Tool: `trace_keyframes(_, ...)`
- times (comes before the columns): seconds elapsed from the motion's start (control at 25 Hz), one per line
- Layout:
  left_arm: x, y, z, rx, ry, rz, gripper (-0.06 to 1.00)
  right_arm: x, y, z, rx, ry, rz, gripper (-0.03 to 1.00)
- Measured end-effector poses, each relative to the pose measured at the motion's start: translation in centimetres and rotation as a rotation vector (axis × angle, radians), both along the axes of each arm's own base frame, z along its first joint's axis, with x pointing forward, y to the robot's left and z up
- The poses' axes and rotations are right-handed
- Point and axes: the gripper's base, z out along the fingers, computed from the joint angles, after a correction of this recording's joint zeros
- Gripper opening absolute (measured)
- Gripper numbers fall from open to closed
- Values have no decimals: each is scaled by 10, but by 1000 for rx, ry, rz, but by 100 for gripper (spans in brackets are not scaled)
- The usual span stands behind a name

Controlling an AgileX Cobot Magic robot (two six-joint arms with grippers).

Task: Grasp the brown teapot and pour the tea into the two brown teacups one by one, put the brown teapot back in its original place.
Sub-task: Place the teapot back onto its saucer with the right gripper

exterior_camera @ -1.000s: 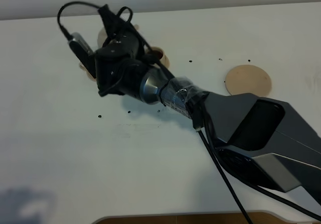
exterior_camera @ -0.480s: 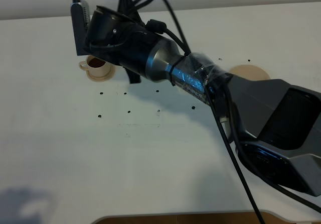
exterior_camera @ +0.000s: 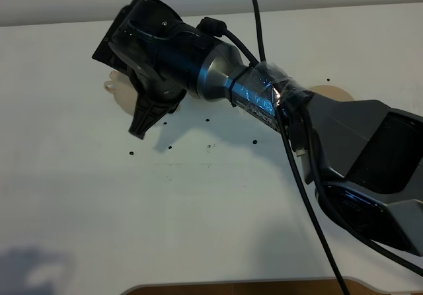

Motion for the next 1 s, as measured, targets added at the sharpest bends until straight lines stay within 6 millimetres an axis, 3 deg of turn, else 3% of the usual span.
trace_keyframes(0.32,0,0,0,0,0,0,50,4,4,-45,1,85,-78,11)
trace_keyframes(0.44,0,0,0,0,0,0,50,3,3,-48,-10,105,-84,11)
trace_keyframes(0.8,0,0,0,0,0,0,50,-1,-5,11,91,48,-109,11)
trace_keyframes(1.0,0,0,0,0,0,0,50,-2,-28,34,118,63,-163,11)
